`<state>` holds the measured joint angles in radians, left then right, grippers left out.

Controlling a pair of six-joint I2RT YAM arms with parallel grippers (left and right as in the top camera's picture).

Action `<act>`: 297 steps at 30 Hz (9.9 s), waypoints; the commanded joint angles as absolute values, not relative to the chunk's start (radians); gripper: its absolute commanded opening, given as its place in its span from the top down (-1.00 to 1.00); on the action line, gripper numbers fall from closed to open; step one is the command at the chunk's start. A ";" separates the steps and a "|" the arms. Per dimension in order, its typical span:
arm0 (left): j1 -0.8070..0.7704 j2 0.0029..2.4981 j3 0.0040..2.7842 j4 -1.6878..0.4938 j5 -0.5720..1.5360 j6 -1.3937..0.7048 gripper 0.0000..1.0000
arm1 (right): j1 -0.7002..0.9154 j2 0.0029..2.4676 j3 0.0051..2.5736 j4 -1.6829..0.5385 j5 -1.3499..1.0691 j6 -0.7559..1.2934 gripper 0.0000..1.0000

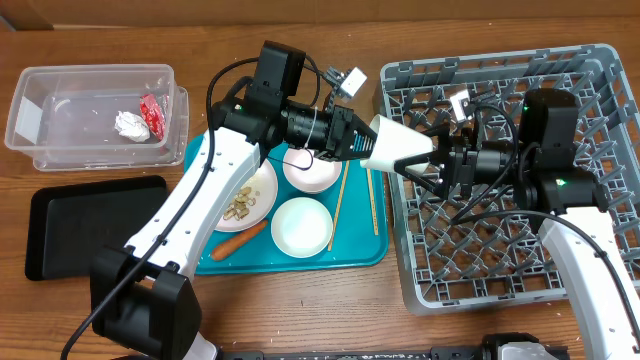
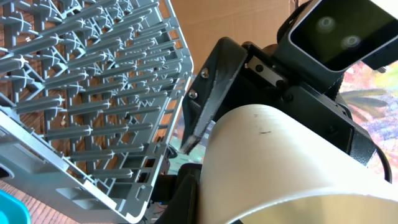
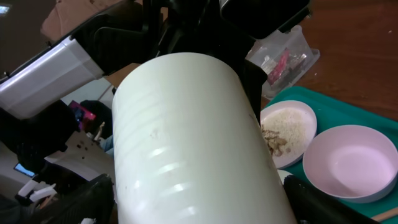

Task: Sort waste into correct bins and load items into the dishwasher
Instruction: 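Lift the cup over the rack and pass it to the right gripper, then place the white cup in the rack's right side with right gripper, then reach right gripper to the pink bowl, grasp and lift it, then set the pink bowl in the rack's upper right and release, then grasp the white bowl on the tray with right gripper and lift, then set the white bowl in the rack's top area and release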

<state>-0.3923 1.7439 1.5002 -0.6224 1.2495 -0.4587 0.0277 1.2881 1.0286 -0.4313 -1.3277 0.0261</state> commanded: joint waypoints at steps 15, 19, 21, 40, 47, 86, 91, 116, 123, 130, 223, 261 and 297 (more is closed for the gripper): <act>-0.393 1.734 1.519 -0.623 1.212 -0.479 0.90 | 0.032 1.291 1.049 -0.412 -1.331 0.022 -0.27; -0.391 1.734 1.519 -0.624 1.181 -0.445 0.27 | 0.031 1.291 1.050 -0.413 -1.287 0.030 -0.11; -0.391 1.733 1.520 -0.639 1.136 -0.429 0.10 | 0.031 1.291 1.050 -0.417 -1.254 0.031 -0.03; -0.123 1.520 1.522 -1.093 0.253 -0.269 -0.21 | -0.381 1.258 1.205 -0.988 -0.386 0.105 0.30; -0.125 1.512 1.521 -1.109 0.229 -0.270 -0.25 | -0.551 1.263 1.213 -1.102 0.033 0.299 0.29; -0.125 1.512 1.521 -1.234 0.093 -0.270 -0.86 | -0.389 1.462 1.468 -1.224 -0.399 0.069 -0.60; -0.120 1.512 1.521 -1.307 -0.061 -0.392 -1.00 | -0.044 1.480 1.507 -1.121 -0.402 0.070 -0.64; -0.005 1.512 1.521 -1.328 -0.062 -0.487 -1.00 | 0.502 2.027 1.507 -0.749 -0.176 0.241 -0.14; -0.005 1.512 1.521 -1.327 -0.062 -0.487 -1.00 | 0.504 2.080 1.507 -0.738 -0.177 0.241 0.31; -0.005 1.512 1.521 -1.327 -0.062 -0.487 -1.00 | 0.491 2.074 1.544 -0.745 -0.174 0.240 0.88; -0.005 1.518 1.521 -1.106 -0.077 -0.487 -1.00 | 0.180 1.840 1.784 -1.037 -0.428 -0.024 -0.68; -0.005 1.518 1.521 -1.110 -0.078 -0.486 -1.00 | 0.645 2.123 1.574 -1.143 -0.277 -0.132 0.41; -0.005 1.518 1.521 -1.110 -0.078 -0.487 -1.00 | 0.075 2.078 1.950 -1.105 1.214 0.476 0.92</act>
